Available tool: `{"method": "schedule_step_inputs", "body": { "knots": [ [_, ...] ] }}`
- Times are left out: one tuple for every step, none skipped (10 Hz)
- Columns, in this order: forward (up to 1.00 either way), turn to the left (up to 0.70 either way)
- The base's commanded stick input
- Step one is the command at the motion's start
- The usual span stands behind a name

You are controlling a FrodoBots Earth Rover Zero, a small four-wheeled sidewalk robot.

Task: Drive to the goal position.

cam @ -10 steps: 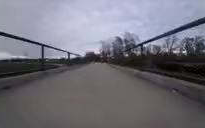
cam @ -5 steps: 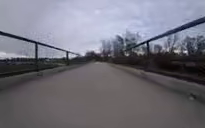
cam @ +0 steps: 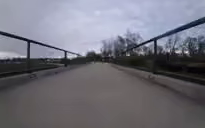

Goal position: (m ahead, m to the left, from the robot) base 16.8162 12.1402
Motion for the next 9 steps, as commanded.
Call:
{"method": "schedule_step_inputs", "body": {
  "knots": [
    [1.0,0.0],
    [1.0,0.0],
    [1.0,0.0],
    [1.0,0.0],
    [1.0,0.0],
    [1.0,0.0],
    [1.0,0.0],
    [1.0,0.0],
    [1.0,0.0]
  ]
}}
